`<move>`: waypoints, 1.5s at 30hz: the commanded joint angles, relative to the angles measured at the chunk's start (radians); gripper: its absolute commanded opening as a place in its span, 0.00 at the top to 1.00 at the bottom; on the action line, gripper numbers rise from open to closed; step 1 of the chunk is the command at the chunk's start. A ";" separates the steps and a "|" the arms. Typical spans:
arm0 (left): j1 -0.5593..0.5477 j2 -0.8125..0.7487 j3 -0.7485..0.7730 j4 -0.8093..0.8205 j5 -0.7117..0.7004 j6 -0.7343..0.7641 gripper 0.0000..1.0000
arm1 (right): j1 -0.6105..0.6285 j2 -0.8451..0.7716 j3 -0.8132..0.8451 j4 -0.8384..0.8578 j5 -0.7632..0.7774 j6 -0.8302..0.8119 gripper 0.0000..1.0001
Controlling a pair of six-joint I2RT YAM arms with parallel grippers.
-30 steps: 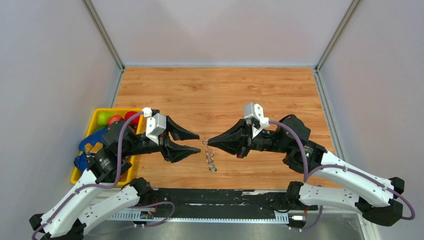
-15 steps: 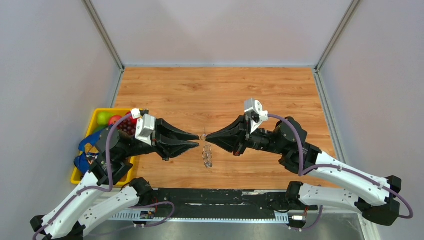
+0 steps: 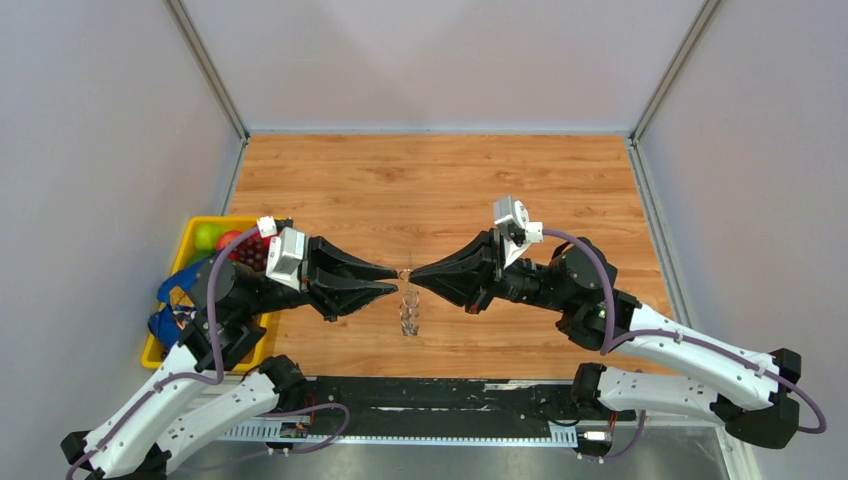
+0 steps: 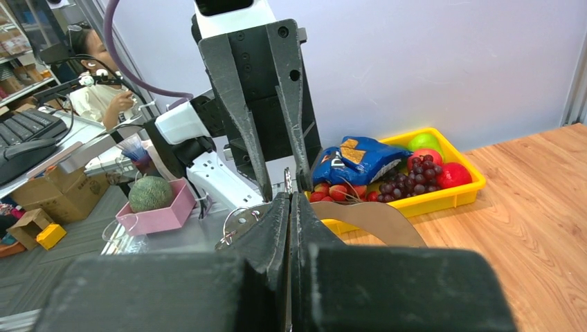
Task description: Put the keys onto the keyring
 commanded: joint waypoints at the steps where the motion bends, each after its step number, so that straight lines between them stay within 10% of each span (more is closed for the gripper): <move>1: -0.003 -0.015 -0.006 0.030 -0.016 -0.001 0.65 | 0.017 -0.013 0.019 0.080 0.007 0.007 1.00; 21: -0.003 -0.022 -0.020 0.078 0.003 -0.037 0.68 | 0.051 0.023 0.038 0.093 0.036 -0.023 1.00; 39: -0.003 0.017 0.027 -0.006 0.005 -0.022 1.00 | 0.079 -0.012 0.018 0.087 0.091 -0.056 1.00; 45: -0.004 0.077 0.116 -0.181 -0.002 0.032 1.00 | 0.078 -0.037 0.065 -0.094 0.079 -0.142 0.72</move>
